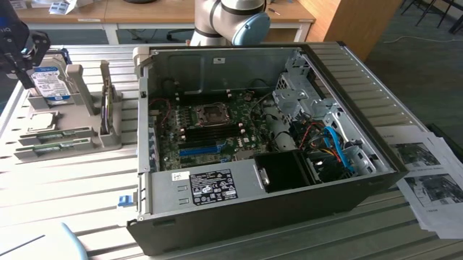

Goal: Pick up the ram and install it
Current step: 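Pick up the ram and move it above insertion slot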

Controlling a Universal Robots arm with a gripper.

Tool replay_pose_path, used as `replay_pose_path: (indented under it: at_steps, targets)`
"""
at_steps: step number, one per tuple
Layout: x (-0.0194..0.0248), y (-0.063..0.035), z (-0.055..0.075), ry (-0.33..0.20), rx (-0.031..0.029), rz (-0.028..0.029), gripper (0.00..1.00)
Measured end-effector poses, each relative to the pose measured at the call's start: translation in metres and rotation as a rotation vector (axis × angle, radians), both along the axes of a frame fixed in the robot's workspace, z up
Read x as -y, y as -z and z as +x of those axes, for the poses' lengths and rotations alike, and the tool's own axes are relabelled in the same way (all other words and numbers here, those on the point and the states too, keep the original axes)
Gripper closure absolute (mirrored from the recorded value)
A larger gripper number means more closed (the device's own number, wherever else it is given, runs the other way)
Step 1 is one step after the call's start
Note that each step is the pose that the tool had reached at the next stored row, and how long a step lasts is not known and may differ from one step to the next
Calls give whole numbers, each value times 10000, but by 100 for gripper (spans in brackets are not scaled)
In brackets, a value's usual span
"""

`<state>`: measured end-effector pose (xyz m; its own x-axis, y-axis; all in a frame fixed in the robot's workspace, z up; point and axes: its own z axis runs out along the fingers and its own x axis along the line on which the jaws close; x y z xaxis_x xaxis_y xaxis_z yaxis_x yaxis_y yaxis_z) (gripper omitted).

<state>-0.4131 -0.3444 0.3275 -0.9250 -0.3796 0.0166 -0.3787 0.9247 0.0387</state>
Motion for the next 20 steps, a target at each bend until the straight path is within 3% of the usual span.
replay_pose_path:
  at_steps: [20]
  targets:
    - [0,5,0,-2059,1,0,91]
